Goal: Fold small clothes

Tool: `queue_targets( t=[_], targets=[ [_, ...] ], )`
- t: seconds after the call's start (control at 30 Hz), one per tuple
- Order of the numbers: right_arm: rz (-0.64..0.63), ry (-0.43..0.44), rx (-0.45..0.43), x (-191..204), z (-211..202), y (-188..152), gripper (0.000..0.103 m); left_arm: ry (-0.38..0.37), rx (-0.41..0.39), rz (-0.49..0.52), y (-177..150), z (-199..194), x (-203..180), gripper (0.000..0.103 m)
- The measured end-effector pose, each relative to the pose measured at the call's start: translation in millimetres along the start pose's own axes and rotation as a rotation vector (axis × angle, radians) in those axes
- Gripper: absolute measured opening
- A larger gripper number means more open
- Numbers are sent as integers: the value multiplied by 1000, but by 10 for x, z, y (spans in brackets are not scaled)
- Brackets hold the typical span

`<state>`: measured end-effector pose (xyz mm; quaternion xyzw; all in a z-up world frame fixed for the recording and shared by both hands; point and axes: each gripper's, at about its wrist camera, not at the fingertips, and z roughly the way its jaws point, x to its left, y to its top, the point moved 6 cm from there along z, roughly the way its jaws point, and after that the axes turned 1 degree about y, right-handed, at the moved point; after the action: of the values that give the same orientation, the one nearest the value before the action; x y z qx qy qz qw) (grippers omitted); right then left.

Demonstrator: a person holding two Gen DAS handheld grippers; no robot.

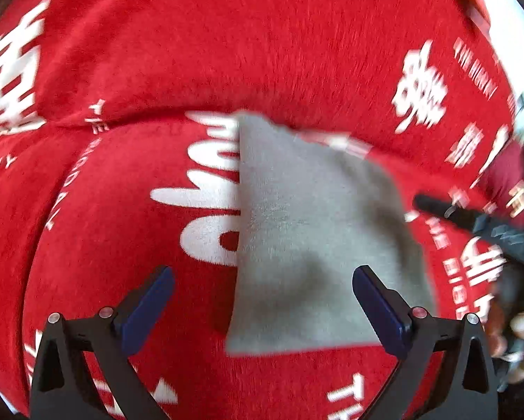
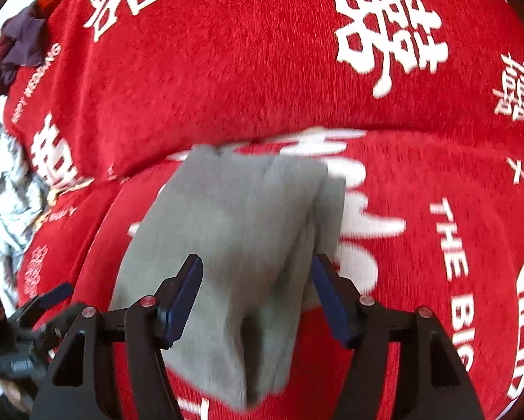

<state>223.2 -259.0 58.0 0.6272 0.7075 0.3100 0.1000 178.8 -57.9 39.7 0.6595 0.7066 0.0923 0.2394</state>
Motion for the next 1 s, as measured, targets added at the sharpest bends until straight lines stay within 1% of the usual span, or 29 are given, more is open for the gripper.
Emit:
queue_targets(
  t=[0.03, 0.07, 0.1, 0.13, 0.17, 0.23, 0.27, 0.3, 0.37, 0.43, 0.5, 0.6, 0.67, 0.73, 0.77, 0.8, 0.83, 0.87, 0.93, 0.97, 1.0],
  targets=[
    [-24, 14, 9, 73, 68, 53, 69, 61, 39, 11, -1, 163, -13, 101],
    [-59, 52, 31, 159, 159, 79, 69, 94, 70, 12, -30, 310, 2, 101],
    [-79, 88, 60, 221, 246, 65, 69, 91, 92, 3, -77, 409, 19, 101],
    [-89, 114, 91, 250, 326, 25, 69, 71, 111, -22, -134, 491, 43, 102],
    [-96, 114, 130, 237, 469, -31, 69, 48, 122, -53, -192, 535, 76, 102],
    [-100, 3, 157, 60, 658, -114, 66, -13, 135, -101, -292, 554, 126, 102],
    [-66, -5, 142, -65, 708, -130, 65, -19, 135, -100, -315, 549, 125, 102],
    [-36, 17, 109, -116, 676, -111, 65, -13, 130, -87, -328, 534, 126, 102],
    [4, 32, 110, -142, 633, -91, 64, 3, 125, -60, -339, 517, 97, 102],
    [-43, -10, 110, -58, 556, -50, 65, 33, 116, -32, -332, 510, 79, 102],
    [-106, -46, 92, 65, 486, 22, 66, 45, 111, -24, -343, 511, 39, 102],
    [-188, -46, 92, 265, 471, 152, 71, 49, 109, -31, -343, 532, 38, 102],
    [-226, -51, 124, 336, 602, 202, 76, 46, 113, -34, -348, 545, 49, 102],
    [-235, -54, 174, 322, 790, 213, 77, 46, 117, -33, -344, 558, 46, 102],
    [-231, -77, 211, 250, 931, 208, 77, 47, 116, -29, -344, 563, 38, 102],
    [-216, -79, 230, 179, 1025, 214, 77, 51, 114, -25, -341, 569, 31, 102],
    [-192, -60, 231, 117, 1076, 237, 78, 54, 112, -24, -338, 578, 22, 102],
    [-152, -43, 213, 28, 1105, 308, 79, 56, 111, -24, -343, 578, 17, 102],
    [-86, -82, 201, -159, 1162, 421, 79, 57, 111, -29, -343, 594, 10, 102],
    [-61, -87, 204, -250, 1197, 450, 79, 56, 110, -32, -345, 594, 7, 102],
    [-34, -73, 211, -328, 1241, 462, 79, 56, 111, -34, -347, 599, 8, 103]
  ],
)
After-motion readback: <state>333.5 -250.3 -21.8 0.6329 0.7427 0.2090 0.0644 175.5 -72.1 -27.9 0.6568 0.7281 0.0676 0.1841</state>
